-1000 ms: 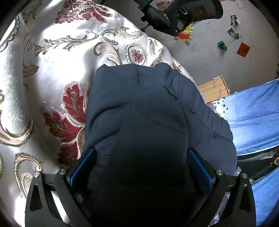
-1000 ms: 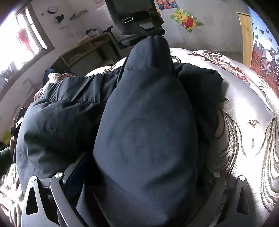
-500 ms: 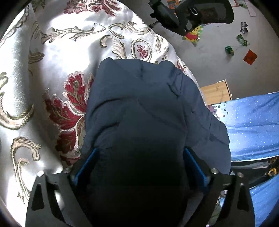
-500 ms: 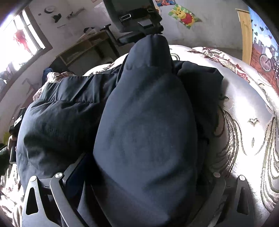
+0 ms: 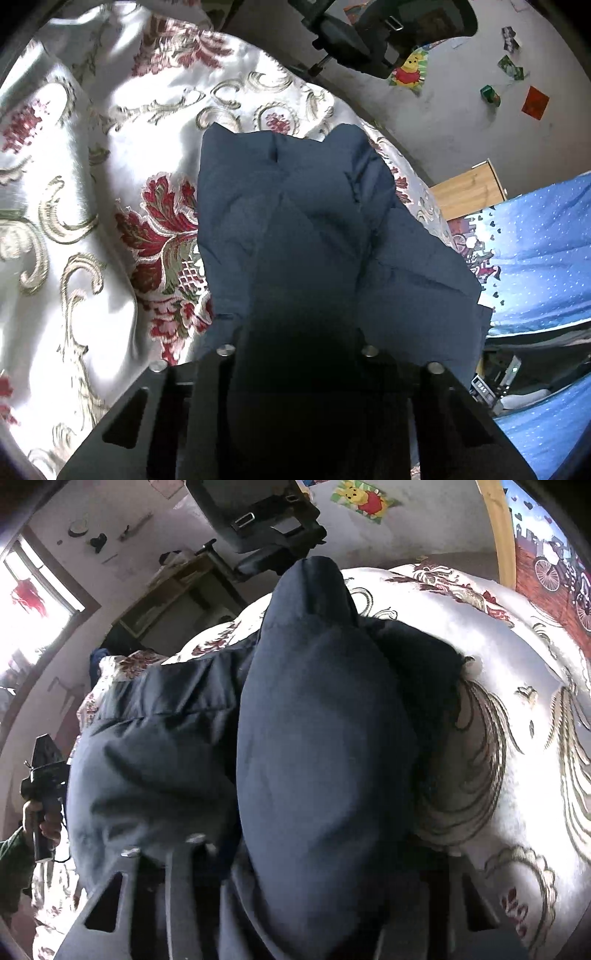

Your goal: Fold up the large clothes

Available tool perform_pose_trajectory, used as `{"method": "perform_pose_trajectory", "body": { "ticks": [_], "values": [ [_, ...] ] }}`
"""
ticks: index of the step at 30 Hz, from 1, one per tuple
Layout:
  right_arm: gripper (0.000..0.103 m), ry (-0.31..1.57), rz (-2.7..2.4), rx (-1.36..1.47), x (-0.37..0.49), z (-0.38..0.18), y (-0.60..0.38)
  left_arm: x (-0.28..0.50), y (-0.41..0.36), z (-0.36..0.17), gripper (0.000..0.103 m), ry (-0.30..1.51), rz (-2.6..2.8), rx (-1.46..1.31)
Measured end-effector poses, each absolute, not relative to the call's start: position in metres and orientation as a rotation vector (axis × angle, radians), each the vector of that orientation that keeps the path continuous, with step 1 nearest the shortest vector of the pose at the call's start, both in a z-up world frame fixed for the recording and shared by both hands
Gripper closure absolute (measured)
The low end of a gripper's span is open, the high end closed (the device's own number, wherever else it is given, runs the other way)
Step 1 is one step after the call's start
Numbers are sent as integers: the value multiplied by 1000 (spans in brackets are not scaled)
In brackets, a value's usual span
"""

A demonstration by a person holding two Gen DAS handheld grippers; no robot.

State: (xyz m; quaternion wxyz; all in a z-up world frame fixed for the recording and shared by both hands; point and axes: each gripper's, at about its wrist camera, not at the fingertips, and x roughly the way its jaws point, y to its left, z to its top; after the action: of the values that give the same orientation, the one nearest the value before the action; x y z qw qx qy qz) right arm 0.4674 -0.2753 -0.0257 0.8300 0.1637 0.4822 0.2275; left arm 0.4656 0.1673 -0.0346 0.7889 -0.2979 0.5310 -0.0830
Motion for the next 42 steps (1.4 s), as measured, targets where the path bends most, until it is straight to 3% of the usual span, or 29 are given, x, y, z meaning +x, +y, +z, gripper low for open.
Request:
{"method": "perform_pose_trajectory", "body": {
  "ticks": [4, 13, 31, 40, 42],
  "values": [
    [78, 994, 493, 321, 456, -6, -269, 453, 158, -15, 88, 1110, -185, -603],
    [85, 911, 553, 333, 433, 38, -269, 423, 138, 34, 91, 1023, -263, -637],
    [86, 833, 656, 187, 376, 105, -244, 355, 140, 67, 92, 1057, -280, -669],
    [85, 943, 510, 61, 369, 68, -224, 332, 143, 34, 91, 1090, -214, -607],
    [81, 960, 468, 73, 372, 59, -225, 329, 143, 27, 89, 1085, -192, -573]
  ]
}}
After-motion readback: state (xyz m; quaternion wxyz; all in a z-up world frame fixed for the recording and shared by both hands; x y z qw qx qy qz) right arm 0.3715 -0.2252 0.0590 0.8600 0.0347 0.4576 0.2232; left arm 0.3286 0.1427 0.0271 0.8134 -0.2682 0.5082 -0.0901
